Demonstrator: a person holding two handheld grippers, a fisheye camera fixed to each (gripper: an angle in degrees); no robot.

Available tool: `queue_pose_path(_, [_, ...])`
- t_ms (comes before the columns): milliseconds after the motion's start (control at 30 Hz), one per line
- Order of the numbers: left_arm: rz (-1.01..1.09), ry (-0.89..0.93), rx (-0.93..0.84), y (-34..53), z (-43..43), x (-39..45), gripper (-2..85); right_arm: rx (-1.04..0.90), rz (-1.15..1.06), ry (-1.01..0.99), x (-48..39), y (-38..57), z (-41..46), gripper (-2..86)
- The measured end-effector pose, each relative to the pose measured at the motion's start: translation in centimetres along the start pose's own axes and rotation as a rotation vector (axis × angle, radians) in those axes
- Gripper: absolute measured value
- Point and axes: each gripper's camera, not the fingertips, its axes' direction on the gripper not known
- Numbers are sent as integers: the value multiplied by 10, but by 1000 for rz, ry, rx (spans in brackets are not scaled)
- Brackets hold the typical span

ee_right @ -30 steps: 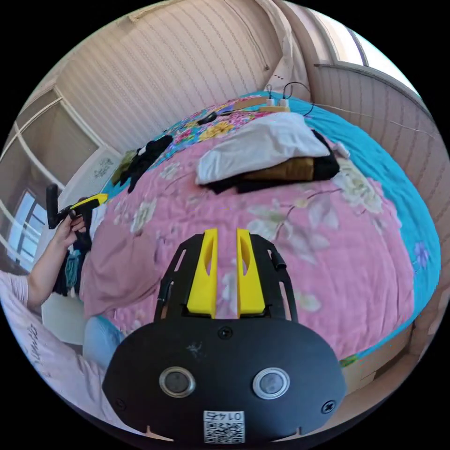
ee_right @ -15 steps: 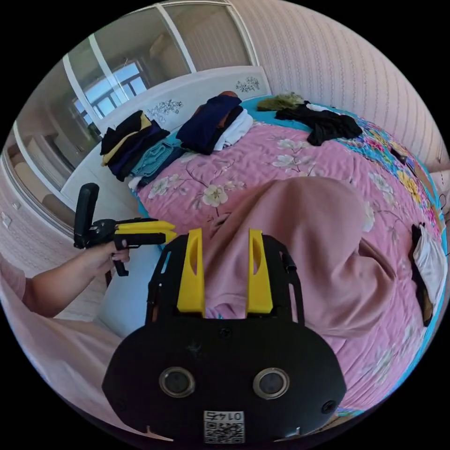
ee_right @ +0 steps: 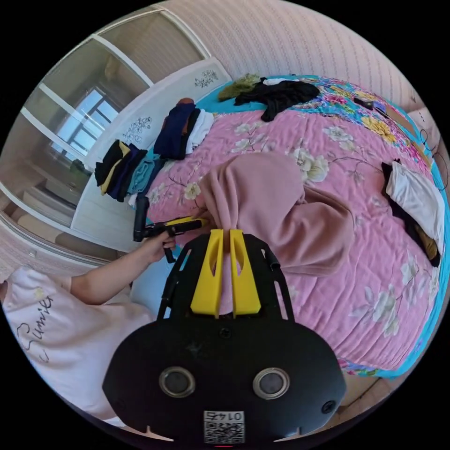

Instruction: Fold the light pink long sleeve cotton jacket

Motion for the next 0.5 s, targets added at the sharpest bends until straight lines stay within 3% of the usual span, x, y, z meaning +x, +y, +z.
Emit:
queue_pose_path(100, [-48, 114, -11, -6, -15, -3, 45, 126, 26, -105, 11, 31, -42, 11])
queue_pose_path(200, [-16, 123, 150, -10, -83, 8, 25, 241, -36, -202, 6, 43, -73, 11])
queue_pose_path(300, [63, 28, 402, -28, -183, 33, 15, 351, -178, -327, -14, 42, -95, 10])
queue_pose_path(367, [210, -129, 530, -59, -260, 70, 11, 454, -300, -482, -29, 36, -109, 10])
queue_pose_path(500, [443, -292, 612, -119, -346, 159, 10, 520, -435, -729, -46, 20, -119, 10])
